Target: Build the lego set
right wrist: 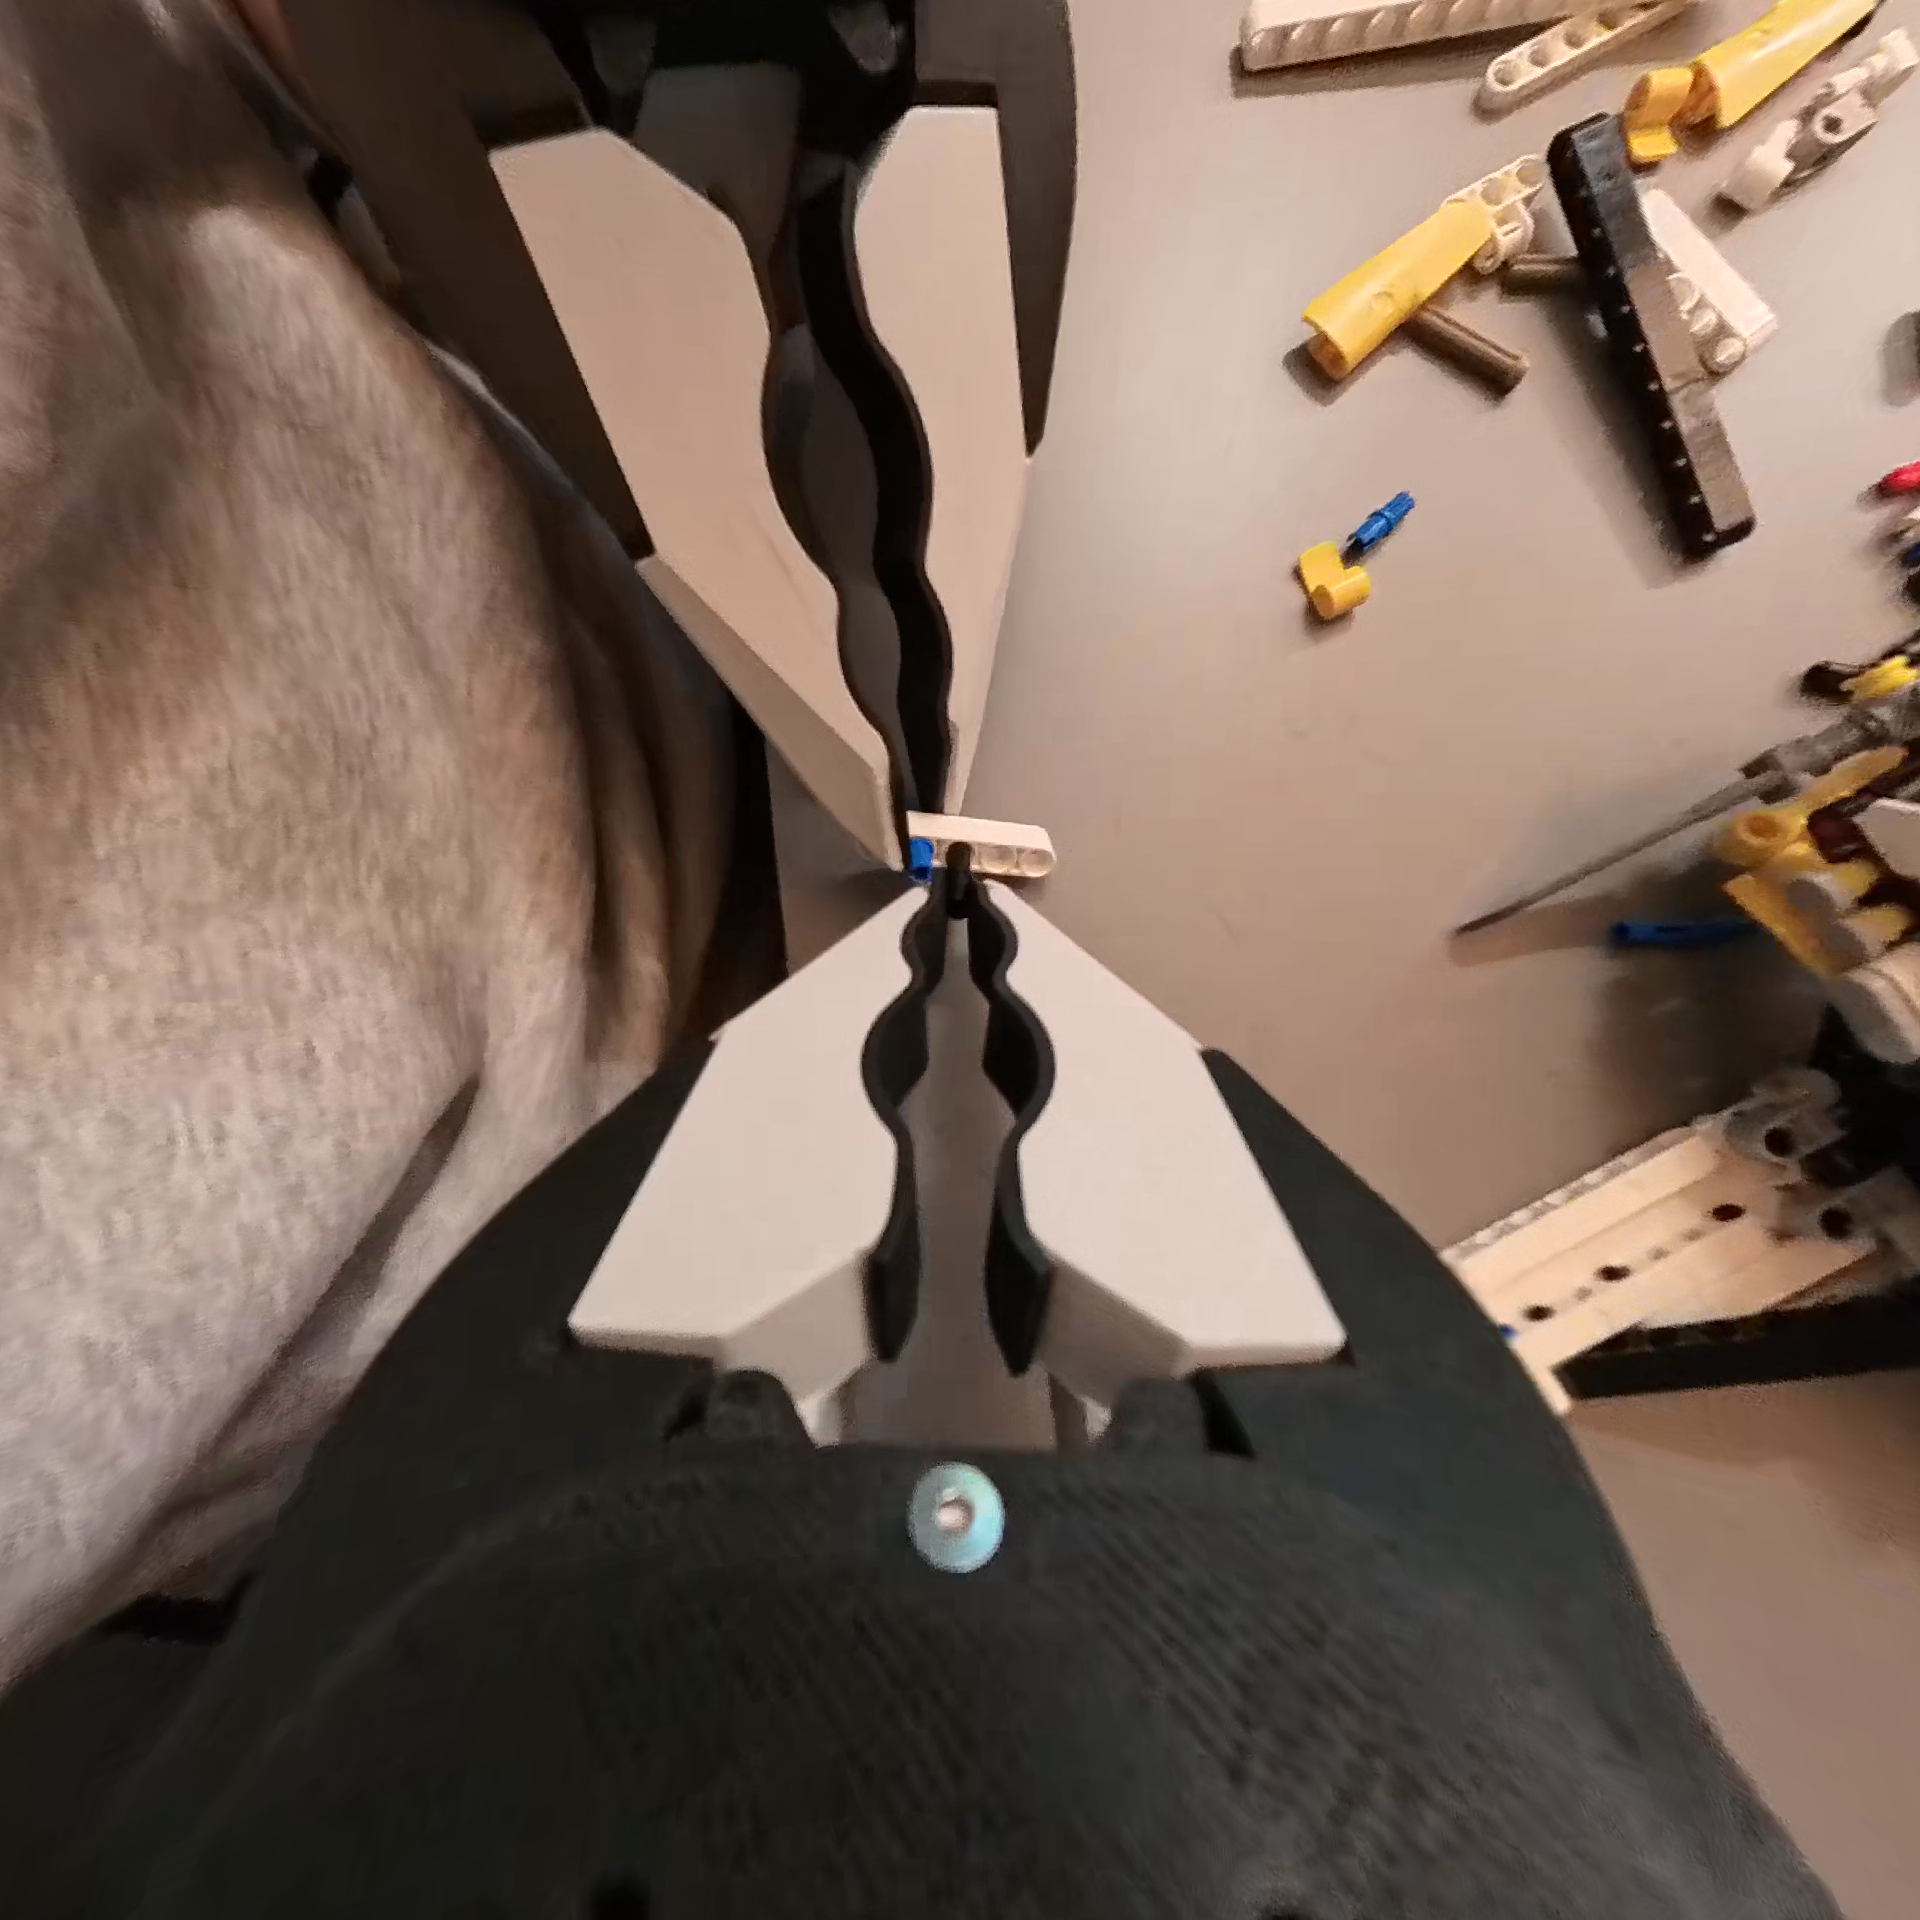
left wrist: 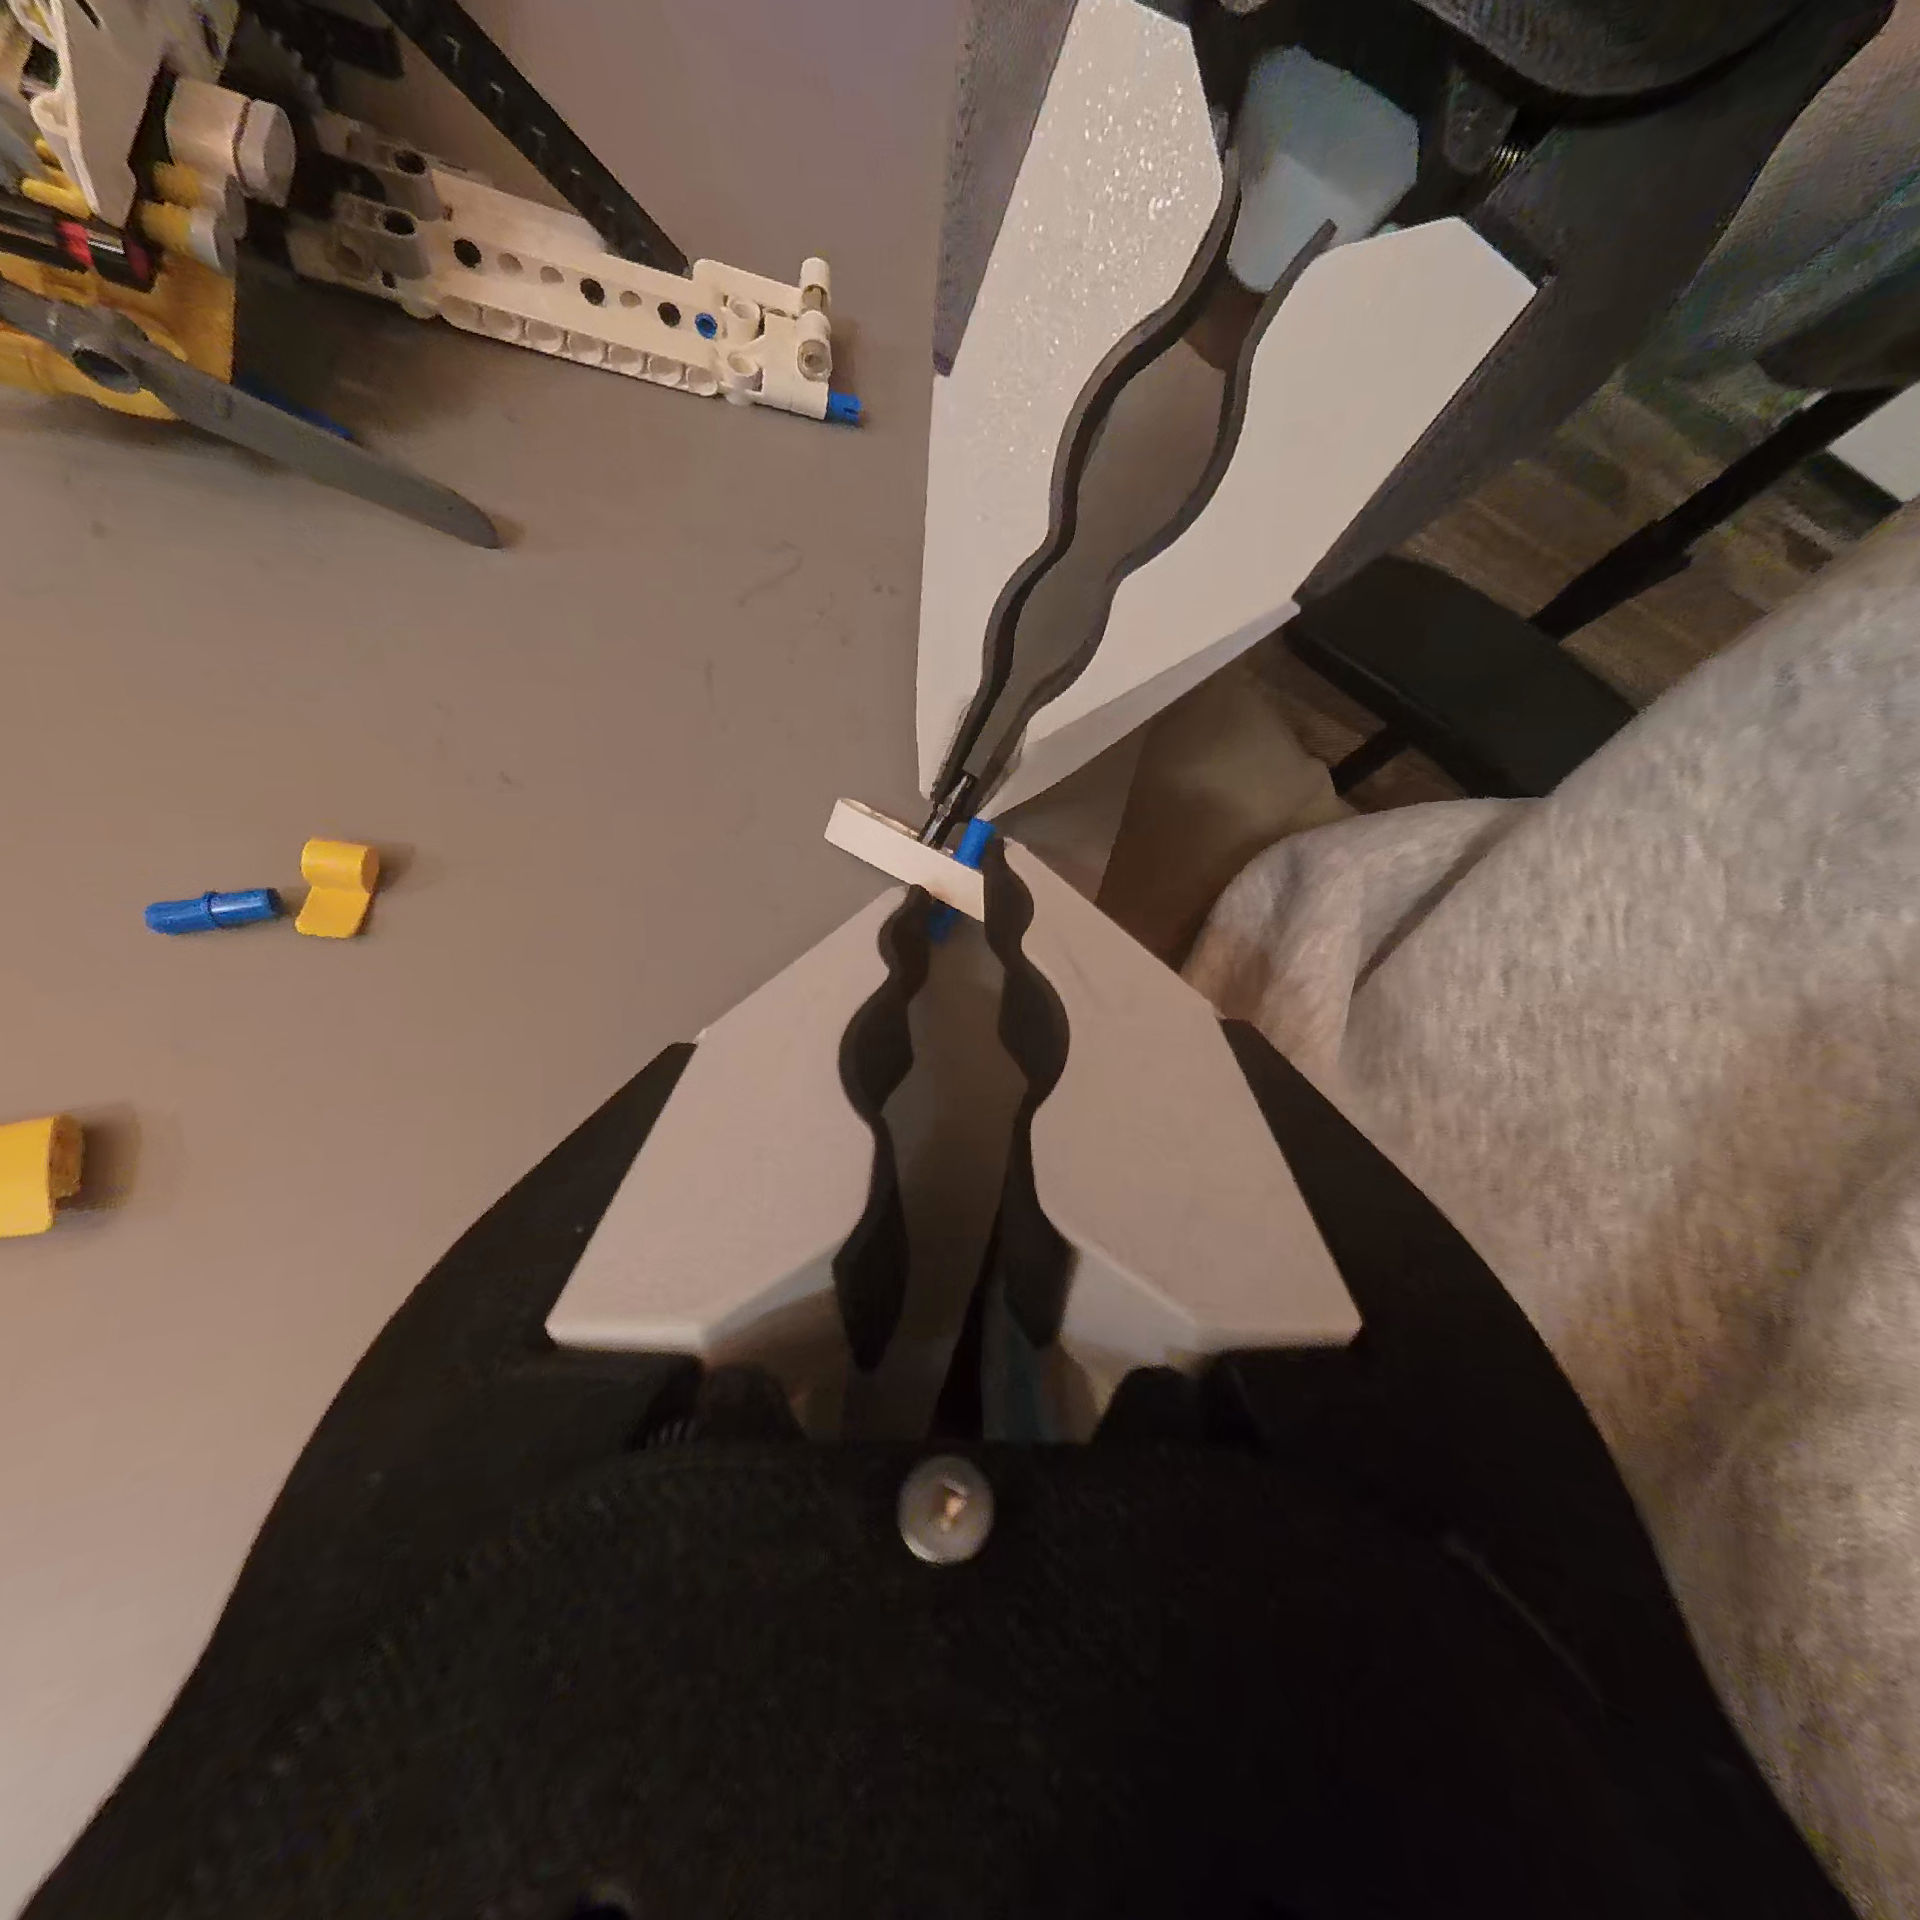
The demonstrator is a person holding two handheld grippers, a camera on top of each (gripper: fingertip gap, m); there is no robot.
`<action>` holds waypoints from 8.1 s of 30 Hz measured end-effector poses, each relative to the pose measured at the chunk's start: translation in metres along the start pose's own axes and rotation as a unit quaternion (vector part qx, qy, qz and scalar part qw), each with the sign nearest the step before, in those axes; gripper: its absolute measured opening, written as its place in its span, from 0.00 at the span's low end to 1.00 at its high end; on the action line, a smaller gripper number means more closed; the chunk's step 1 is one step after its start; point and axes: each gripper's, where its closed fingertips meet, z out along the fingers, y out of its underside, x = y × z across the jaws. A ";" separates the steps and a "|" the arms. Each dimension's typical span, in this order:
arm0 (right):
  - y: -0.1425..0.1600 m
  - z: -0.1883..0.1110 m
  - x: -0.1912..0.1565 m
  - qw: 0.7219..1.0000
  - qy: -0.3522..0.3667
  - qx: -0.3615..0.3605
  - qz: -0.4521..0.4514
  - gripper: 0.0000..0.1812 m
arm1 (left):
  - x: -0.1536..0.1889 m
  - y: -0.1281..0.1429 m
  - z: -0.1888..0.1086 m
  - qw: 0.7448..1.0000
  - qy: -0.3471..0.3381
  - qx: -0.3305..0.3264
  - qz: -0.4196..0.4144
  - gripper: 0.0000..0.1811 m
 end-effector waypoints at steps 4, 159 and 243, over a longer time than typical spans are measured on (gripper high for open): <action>0.001 0.000 0.001 1.000 -0.015 -0.022 -0.016 0.02 | 0.000 0.000 0.001 1.000 -0.002 -0.003 0.001 0.05; 0.002 0.008 0.005 0.989 0.007 0.096 0.110 0.01 | -0.012 -0.004 0.001 0.943 0.084 -0.125 0.297 0.39; 0.000 0.012 -0.009 0.973 0.065 0.097 0.198 0.05 | -0.006 0.023 -0.014 0.970 0.044 -0.100 0.218 0.24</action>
